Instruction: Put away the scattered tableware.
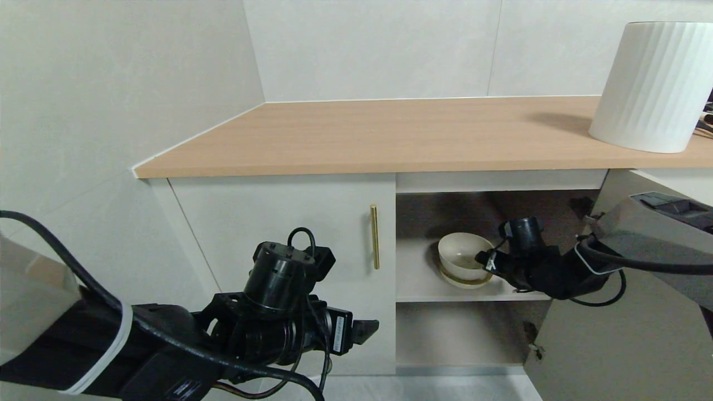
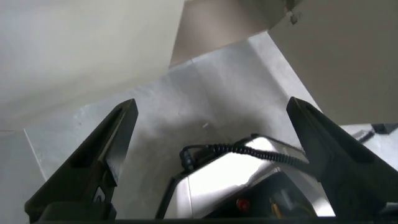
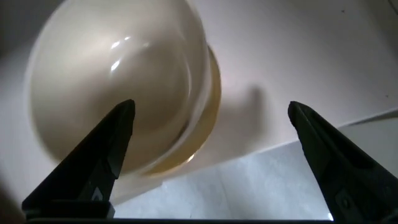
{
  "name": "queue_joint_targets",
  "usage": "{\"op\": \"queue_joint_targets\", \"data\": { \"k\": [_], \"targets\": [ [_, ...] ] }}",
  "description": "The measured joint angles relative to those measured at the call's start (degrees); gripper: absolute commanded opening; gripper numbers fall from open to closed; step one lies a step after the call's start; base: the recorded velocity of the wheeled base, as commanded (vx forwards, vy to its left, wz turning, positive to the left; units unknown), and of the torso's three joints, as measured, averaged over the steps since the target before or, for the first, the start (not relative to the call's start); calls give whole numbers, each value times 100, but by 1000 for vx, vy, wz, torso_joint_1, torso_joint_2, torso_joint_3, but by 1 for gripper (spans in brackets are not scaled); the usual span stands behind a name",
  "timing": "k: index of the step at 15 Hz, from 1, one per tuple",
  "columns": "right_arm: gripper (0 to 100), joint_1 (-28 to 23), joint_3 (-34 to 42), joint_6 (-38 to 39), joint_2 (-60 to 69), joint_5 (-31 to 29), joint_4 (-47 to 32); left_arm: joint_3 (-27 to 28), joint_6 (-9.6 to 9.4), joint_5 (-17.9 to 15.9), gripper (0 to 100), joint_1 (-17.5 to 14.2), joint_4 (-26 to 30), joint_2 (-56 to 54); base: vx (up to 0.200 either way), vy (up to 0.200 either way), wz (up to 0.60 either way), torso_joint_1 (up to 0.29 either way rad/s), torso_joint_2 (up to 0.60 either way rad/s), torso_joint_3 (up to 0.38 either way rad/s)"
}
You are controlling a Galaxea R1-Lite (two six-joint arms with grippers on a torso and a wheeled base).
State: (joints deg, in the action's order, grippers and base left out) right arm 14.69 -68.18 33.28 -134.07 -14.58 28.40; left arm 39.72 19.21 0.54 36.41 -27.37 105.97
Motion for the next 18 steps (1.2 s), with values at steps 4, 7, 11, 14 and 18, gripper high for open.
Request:
{"op": "queue_joint_targets", "data": {
  "k": [4, 7, 11, 14, 18],
  "targets": [
    [100, 199, 909, -60, 1009, 310, -457, -37, -35, 110, 100, -317, 63, -634, 0, 0, 0, 0, 0, 0],
    [100, 510, 1837, -140, 2157, 429, -901, -279, -52, 118, 100, -533, 216, -1452, 0, 0, 0, 0, 0, 0],
    [100, 868, 2586, -328, 3766, 451, -1798, -664, -50, 121, 100, -924, 424, -2263, 0, 0, 0, 0, 0, 0],
    [100, 1122, 2634, -629, 4979, 473, -3241, -717, -26, 127, 100, -1173, 419, -2670, 0, 0, 0, 0, 0, 0],
    [100, 1486, 2753, -736, 5706, 468, -3588, -700, -30, 135, 100, -1221, 408, -2872, 0, 0, 0, 0, 0, 0]
  ]
}}
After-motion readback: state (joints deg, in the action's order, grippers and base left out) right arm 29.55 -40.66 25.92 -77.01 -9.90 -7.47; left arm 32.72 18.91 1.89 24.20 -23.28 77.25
